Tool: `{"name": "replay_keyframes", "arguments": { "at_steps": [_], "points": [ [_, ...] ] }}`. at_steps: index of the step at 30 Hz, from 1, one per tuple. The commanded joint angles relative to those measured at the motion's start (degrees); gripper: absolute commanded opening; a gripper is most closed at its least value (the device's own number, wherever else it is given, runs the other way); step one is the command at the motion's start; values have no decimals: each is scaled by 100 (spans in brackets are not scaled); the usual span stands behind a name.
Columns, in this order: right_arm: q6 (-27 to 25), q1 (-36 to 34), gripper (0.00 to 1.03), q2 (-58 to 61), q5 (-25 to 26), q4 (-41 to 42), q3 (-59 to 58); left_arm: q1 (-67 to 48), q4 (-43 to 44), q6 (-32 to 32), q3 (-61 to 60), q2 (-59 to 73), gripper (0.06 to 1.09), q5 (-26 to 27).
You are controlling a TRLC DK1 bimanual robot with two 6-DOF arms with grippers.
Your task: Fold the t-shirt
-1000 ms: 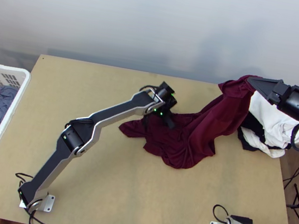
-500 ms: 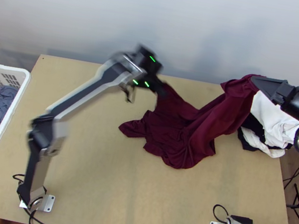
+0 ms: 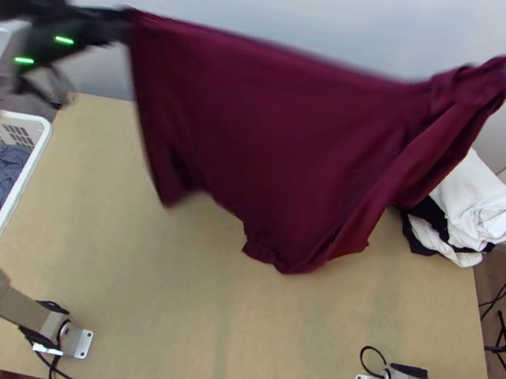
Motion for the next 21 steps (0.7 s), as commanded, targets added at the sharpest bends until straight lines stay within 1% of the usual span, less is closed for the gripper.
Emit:
{"name": "replay_keyframes", "arguments": {
  "at_steps": [1,3,8,13,15,17,19,21],
  "points": [
    [-382,130,3,278,1452,574,527,1675,-135,-681,26,-825,10,408],
    [-593,385,3,269,1944,829,447,1824,-91,-857,9,-983,10,470],
    [-488,447,3,304,1970,1559,342,1886,120,-1138,9,-1238,10,487],
    [-426,482,3,304,2041,2068,395,1877,577,-1639,26,-1484,10,487],
    [-382,473,3,269,2137,2183,491,1886,744,-1797,26,-1643,10,461],
    [-207,455,3,111,2137,2244,491,1877,876,-1956,-35,-1845,10,452],
    [-13,403,3,-135,2129,2244,412,1886,999,-2079,-149,-2082,10,426],
    [39,376,3,-434,2129,2235,289,1886,1043,-2228,-176,-2284,10,408]
  ]
}}
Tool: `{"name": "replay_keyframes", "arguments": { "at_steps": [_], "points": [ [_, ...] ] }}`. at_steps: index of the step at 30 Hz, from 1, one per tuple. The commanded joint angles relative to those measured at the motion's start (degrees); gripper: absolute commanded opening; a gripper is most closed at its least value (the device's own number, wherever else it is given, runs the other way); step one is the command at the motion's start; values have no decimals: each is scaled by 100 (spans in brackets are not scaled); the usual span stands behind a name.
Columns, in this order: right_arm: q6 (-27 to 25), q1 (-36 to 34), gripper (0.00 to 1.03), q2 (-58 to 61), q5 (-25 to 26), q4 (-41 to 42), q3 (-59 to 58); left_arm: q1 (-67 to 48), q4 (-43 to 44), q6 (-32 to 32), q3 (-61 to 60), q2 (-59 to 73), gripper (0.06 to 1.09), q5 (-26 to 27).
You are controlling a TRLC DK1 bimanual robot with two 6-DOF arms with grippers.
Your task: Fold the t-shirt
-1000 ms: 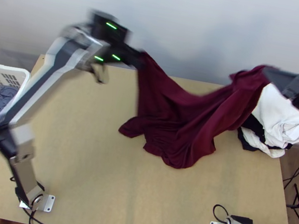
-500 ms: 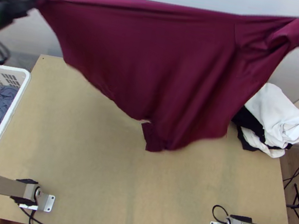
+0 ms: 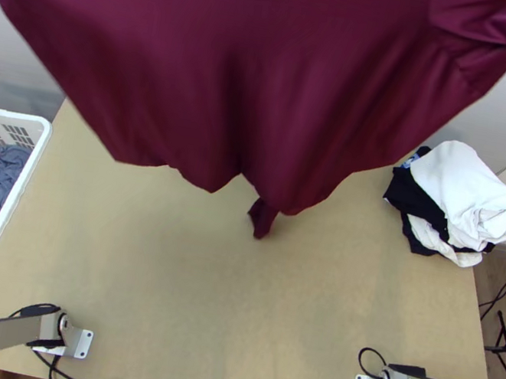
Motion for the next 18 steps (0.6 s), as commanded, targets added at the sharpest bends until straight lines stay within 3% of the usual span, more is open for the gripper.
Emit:
{"name": "replay_keyframes", "arguments": {
  "at_steps": [1,9,18],
  "points": [
    [286,-61,3,-706,94,187,-183,70,315,-497,-130,-724,10,-55],
    [58,-70,3,-2376,94,20,-587,114,1009,-576,-1035,-2236,10,-196],
    [-346,-43,3,-3369,103,-621,-25,439,1396,-594,-1070,-3247,10,-231]
  ]
}}
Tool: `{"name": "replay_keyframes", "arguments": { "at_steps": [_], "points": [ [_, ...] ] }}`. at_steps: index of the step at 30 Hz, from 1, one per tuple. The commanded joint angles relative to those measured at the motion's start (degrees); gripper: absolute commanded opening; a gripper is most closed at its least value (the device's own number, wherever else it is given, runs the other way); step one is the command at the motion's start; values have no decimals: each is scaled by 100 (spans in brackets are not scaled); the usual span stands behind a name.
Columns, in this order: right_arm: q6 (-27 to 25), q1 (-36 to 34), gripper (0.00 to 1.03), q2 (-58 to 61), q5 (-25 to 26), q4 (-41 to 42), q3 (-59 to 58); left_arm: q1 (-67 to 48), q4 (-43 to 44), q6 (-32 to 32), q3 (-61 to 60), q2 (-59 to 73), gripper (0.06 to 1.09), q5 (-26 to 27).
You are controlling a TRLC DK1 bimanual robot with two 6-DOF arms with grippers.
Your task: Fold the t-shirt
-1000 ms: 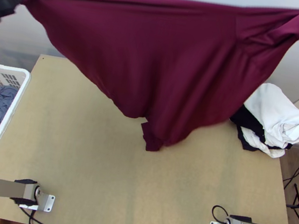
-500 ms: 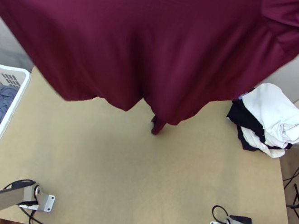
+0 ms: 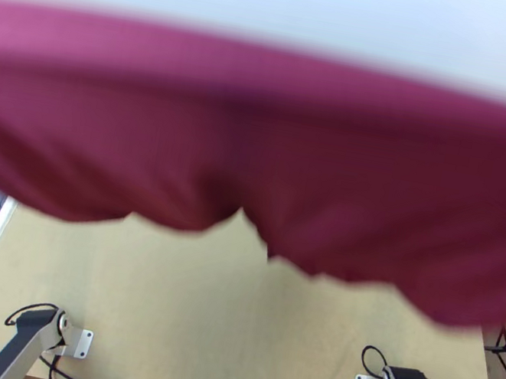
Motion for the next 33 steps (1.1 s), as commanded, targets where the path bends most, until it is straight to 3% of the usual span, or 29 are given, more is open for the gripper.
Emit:
{"name": "replay_keyframes", "arguments": {
  "at_steps": [1,7,13,26,33],
  "points": [
    [-235,18,3,-865,-7,-506,233,141,222,12,-199,-891,10,-34],
    [-305,299,3,-1216,2,-1148,-259,177,3,223,-1174,-1691,10,133],
    [-455,361,3,-1559,2,-1244,-1648,141,-41,820,-2501,-2113,10,142],
    [-402,422,3,-1990,-24,-119,-5269,124,1646,1629,-5859,-2561,10,177],
    [-534,519,3,-1585,-16,1093,-6974,54,2964,1849,-7511,-2377,10,300]
  ]
}}
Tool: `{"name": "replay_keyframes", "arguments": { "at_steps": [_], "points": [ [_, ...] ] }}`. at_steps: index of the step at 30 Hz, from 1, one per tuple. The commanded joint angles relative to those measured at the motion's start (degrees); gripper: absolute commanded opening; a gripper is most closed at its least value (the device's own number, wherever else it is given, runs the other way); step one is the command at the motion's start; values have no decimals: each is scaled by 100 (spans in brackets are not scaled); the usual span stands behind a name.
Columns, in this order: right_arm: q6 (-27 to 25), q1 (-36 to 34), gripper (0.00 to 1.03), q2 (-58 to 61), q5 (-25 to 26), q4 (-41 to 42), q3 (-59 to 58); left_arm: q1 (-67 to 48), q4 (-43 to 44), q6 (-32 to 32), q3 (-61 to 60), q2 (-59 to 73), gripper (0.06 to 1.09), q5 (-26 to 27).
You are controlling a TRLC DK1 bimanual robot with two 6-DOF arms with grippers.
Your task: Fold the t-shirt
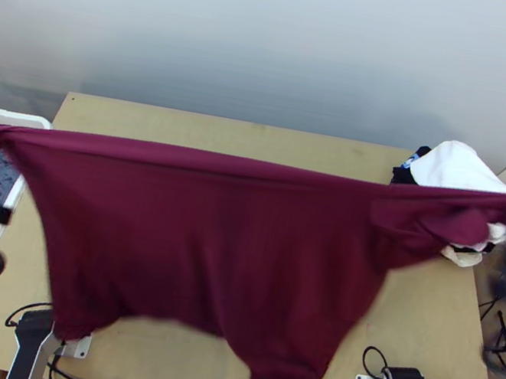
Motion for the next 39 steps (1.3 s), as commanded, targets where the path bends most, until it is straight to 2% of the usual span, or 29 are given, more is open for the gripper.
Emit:
{"name": "replay_keyframes", "arguments": {
  "at_steps": [1,7,12,16,19,25,31,36,39],
  "points": [
    [-81,123,3,464,8,1048,-1721,-102,1287,288,-1724,238,10,55],
    [209,308,3,1905,17,1980,-2433,-550,2298,613,-2375,1425,10,-411],
    [42,326,3,3338,219,2683,-2134,-1086,2860,1088,-2225,2813,10,-885],
    [-328,211,3,4770,316,2920,-1184,-1280,3273,1501,-1654,4141,10,-929],
    [-363,132,3,5843,386,2956,-244,-1350,3300,1712,-828,5336,10,-1052],
    [-371,115,3,7398,580,2903,1303,-1341,3335,1668,965,7392,10,-1088],
    [-407,123,3,8383,624,2692,2445,-1385,3185,1519,2301,8526,10,-1237],
    [-1013,71,3,9367,729,2226,3834,-1376,3141,1554,3057,9309,10,-1413],
    [-1083,-17,3,9868,808,1980,4555,-1385,3141,1571,3180,9502,10,-1457]
  ]
}}
